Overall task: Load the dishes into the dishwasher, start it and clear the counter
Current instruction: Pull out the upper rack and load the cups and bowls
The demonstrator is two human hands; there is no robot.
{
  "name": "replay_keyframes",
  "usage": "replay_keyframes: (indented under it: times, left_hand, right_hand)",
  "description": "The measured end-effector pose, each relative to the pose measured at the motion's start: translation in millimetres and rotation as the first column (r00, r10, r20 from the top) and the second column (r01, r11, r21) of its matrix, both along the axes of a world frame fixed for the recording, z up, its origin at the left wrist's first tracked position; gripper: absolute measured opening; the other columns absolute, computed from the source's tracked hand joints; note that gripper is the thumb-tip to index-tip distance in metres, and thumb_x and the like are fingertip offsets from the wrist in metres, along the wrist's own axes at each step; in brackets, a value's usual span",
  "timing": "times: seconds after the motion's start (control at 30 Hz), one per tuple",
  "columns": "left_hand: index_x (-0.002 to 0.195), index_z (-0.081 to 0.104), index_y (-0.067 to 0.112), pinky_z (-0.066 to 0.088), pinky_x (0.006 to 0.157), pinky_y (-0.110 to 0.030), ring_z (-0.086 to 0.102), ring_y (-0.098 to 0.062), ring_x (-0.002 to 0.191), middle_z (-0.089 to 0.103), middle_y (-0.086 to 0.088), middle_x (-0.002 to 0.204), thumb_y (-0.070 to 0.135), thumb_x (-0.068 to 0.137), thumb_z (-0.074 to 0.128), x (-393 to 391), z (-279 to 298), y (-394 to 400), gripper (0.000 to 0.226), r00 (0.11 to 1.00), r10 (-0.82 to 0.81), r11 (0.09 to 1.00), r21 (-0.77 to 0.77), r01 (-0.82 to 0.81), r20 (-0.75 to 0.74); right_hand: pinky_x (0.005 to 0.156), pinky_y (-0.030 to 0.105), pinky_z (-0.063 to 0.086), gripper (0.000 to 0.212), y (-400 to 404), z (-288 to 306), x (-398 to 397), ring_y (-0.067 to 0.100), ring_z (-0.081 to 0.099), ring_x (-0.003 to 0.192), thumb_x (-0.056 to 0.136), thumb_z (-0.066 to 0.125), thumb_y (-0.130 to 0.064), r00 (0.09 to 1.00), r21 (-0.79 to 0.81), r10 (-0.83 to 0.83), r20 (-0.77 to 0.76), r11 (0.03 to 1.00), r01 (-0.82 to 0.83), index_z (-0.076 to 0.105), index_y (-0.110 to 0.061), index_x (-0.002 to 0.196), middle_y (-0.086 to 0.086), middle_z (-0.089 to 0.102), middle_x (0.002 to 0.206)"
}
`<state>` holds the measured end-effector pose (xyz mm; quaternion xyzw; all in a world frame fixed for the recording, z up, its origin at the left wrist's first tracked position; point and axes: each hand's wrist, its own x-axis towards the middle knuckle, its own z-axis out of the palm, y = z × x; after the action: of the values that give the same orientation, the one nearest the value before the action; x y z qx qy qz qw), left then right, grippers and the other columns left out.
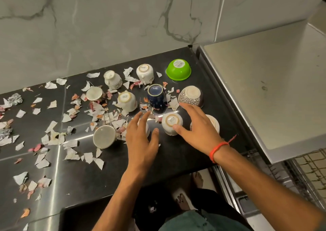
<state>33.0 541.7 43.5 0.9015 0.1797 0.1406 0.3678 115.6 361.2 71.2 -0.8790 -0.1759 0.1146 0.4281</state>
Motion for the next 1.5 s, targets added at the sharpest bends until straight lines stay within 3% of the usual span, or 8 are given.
replay_keyframes:
  times: [0.1,0.37,0.47,0.73,0.83,1.03,1.3,1.5]
  left_hand:
    - [0.151,0.046,0.028,0.025,0.117,-0.046,0.03,-0.024,0.147,0.04,-0.007,0.156,0.029,0.089,0.07,7,-8,7,0.066,0.994,0.07,0.997,0.042,-0.066,-0.082]
    - [0.143,0.055,0.026,0.023,0.115,-0.032,0.029,-0.015,0.141,0.04,0.001,0.153,0.021,0.09,0.072,18,-18,20,0.057,0.987,0.069,0.997,-0.019,-0.073,-0.147]
    - [0.14,0.056,0.028,0.029,0.11,-0.031,0.032,-0.015,0.136,0.04,0.003,0.151,0.018,0.089,0.073,16,-23,22,0.055,0.99,0.053,0.998,0.053,-0.046,-0.128]
    - [0.142,0.045,0.044,0.044,0.108,-0.044,0.035,-0.028,0.145,0.019,0.001,0.162,0.023,0.089,0.075,9,-32,26,0.064,0.987,0.062,0.998,0.01,-0.061,-0.151]
    - [0.141,0.043,0.047,0.045,0.109,-0.047,0.038,-0.026,0.143,0.028,-0.002,0.158,0.026,0.088,0.076,9,-34,30,0.066,0.989,0.04,0.999,0.008,-0.039,-0.144]
    - [0.136,0.05,0.043,0.044,0.103,-0.037,0.047,-0.012,0.119,0.046,0.003,0.133,0.023,0.084,0.082,7,-22,41,0.064,0.993,-0.053,0.997,-0.063,0.047,-0.107]
    - [0.14,0.051,0.037,0.047,0.104,-0.037,0.048,-0.006,0.129,0.05,0.011,0.138,0.018,0.083,0.082,-14,21,2,0.067,0.977,-0.166,0.956,-0.222,0.192,0.131]
    - [0.135,0.052,0.04,0.045,0.104,-0.035,0.047,0.003,0.127,0.051,0.023,0.135,0.02,0.081,0.084,-33,31,-67,0.066,0.965,-0.207,0.886,-0.388,0.254,0.158]
  right_hand:
    - [0.116,0.026,0.03,0.078,19,-11,13,0.014,0.037,0.142,0.083,0.078,-0.031,0.999,-0.029,0.042,-0.022,0.999,-0.042,0.04,-0.023,0.151,-0.003,0.04,0.152]
    - [0.115,0.034,0.037,0.079,45,-42,17,0.016,0.041,0.138,0.08,0.082,-0.033,0.992,-0.087,0.074,-0.101,0.993,-0.083,0.042,-0.028,0.148,-0.006,0.038,0.15]
    - [0.109,0.038,0.044,0.076,46,-48,17,0.019,0.048,0.129,0.075,0.085,-0.032,0.995,-0.083,0.06,-0.081,0.994,-0.067,0.048,-0.031,0.142,-0.005,0.042,0.141]
    - [0.104,0.038,0.048,0.071,46,-49,11,0.024,0.051,0.126,0.08,0.08,-0.027,0.997,-0.118,0.079,-0.001,0.99,-0.079,0.045,-0.032,0.143,-0.004,0.04,0.141]
    - [0.103,0.036,0.048,0.07,42,-40,6,0.022,0.051,0.125,0.081,0.079,-0.027,0.996,-0.081,0.071,0.05,0.995,-0.067,0.046,-0.032,0.142,-0.005,0.04,0.14]
    - [0.097,0.035,0.05,0.071,22,-15,-4,0.019,0.055,0.117,0.078,0.082,-0.03,0.997,0.002,0.013,0.081,1.0,-0.013,0.047,-0.038,0.139,-0.01,0.043,0.134]
    - [0.104,0.023,0.044,0.072,-32,10,-35,0.004,0.053,0.115,0.07,0.087,-0.03,0.999,0.11,0.014,0.043,0.994,-0.019,0.054,-0.037,0.134,-0.011,0.053,0.125]
    - [0.1,0.023,0.048,0.071,-90,23,-71,0.003,0.058,0.115,0.067,0.09,-0.031,0.995,0.102,-0.095,-0.039,0.99,0.099,0.059,-0.036,0.13,-0.013,0.057,0.124]
